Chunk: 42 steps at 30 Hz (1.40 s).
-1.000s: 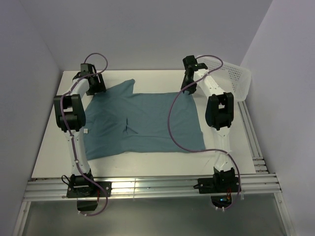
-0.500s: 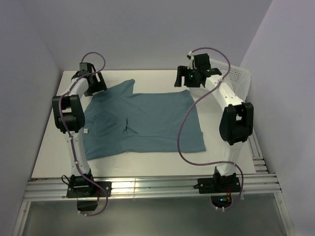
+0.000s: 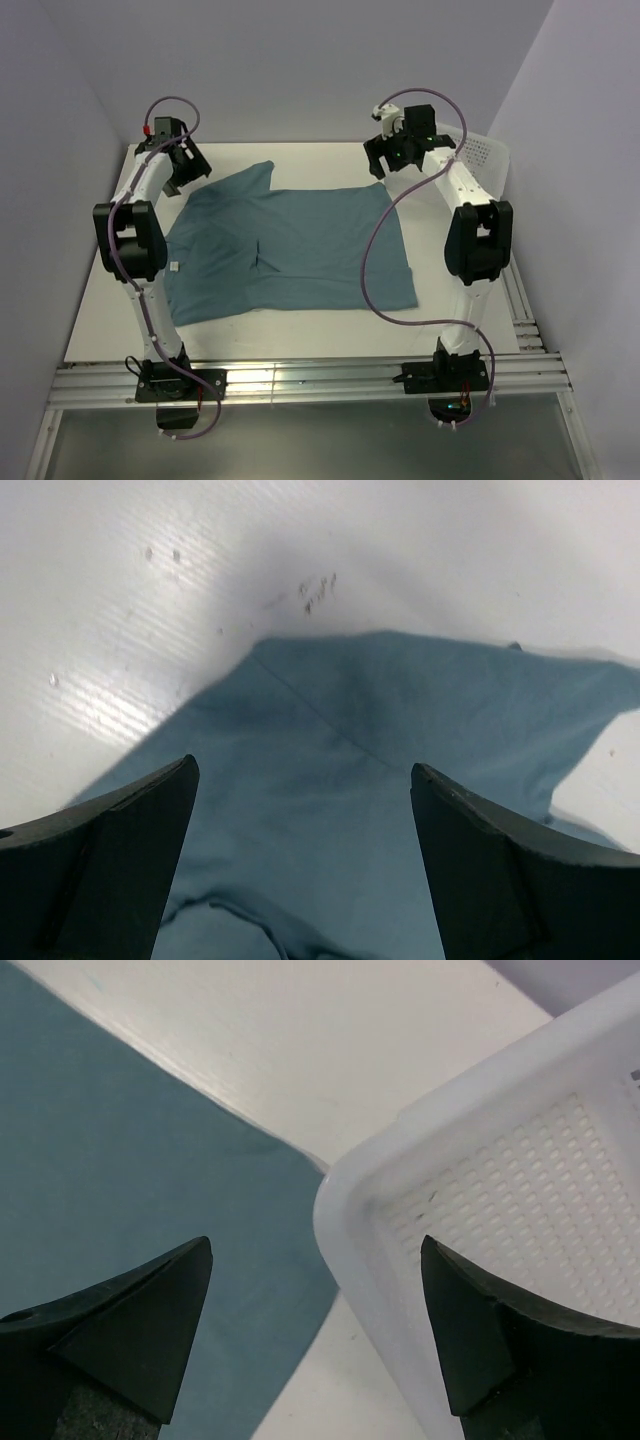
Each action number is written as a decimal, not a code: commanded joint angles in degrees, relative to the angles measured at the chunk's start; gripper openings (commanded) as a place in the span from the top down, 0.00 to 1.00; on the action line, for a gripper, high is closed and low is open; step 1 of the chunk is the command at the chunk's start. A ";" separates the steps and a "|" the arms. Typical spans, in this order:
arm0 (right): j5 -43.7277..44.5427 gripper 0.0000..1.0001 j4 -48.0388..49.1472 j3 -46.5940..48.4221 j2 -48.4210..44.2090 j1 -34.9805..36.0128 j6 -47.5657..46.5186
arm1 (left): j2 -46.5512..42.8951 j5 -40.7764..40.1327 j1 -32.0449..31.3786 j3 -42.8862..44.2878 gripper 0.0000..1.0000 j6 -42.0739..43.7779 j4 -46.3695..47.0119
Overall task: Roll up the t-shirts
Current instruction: Fold the tshirt
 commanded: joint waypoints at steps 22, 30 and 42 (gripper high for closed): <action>18.46 1.00 4.08 1.74 5.82 1.91 4.66 | -3.43 -4.64 -5.16 0.41 0.05 -2.60 -3.33; 30.05 1.00 1.45 12.08 16.53 -1.15 10.70 | -2.90 -3.77 -4.64 -0.02 0.05 -3.13 -3.16; 34.29 0.94 11.09 29.25 27.54 -6.69 29.33 | -4.66 -5.70 -4.63 -1.87 0.05 -2.69 -2.72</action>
